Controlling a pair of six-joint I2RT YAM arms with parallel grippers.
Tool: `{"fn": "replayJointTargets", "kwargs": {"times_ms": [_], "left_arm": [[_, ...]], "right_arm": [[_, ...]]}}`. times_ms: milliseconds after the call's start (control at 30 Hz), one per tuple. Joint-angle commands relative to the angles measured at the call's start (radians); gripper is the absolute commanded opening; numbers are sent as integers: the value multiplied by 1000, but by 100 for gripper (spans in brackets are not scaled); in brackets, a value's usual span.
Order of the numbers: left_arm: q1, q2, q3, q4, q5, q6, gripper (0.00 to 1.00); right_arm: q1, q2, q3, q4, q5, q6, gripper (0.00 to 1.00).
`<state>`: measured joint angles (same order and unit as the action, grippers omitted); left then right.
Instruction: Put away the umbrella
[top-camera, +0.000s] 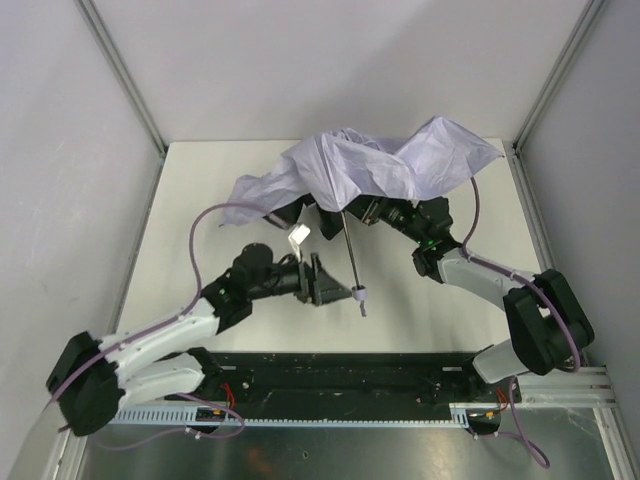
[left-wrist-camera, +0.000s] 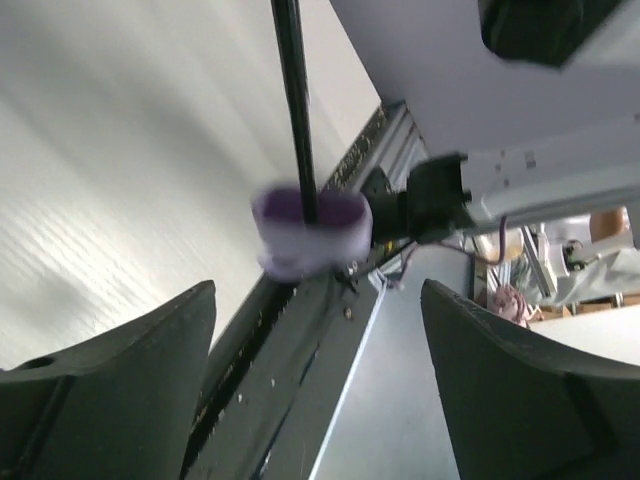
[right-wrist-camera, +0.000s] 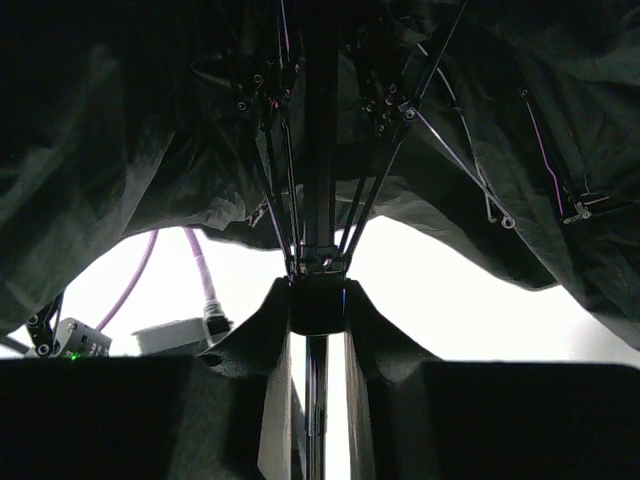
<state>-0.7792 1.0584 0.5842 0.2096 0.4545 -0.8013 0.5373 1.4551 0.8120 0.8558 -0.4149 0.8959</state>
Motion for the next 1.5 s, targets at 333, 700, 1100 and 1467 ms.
{"fn": "replayJointTargets", "kwargs": {"times_ms": [333, 700, 1100, 1467], "left_arm": [[-20, -634, 169, -273, 124, 222, 98], [45, -245, 773, -617, -458, 209, 100], [405, -95, 658, -514, 155, 120, 99], [397, -65, 542, -312, 367, 122, 99]], "right_arm": [[-125, 73, -57, 642, -522, -92, 0], [-107, -30, -190, 621, -585, -10, 0], [-129, -139, -146, 587, -629, 43, 0], [-113, -94, -69, 567, -638, 43, 0]]}}
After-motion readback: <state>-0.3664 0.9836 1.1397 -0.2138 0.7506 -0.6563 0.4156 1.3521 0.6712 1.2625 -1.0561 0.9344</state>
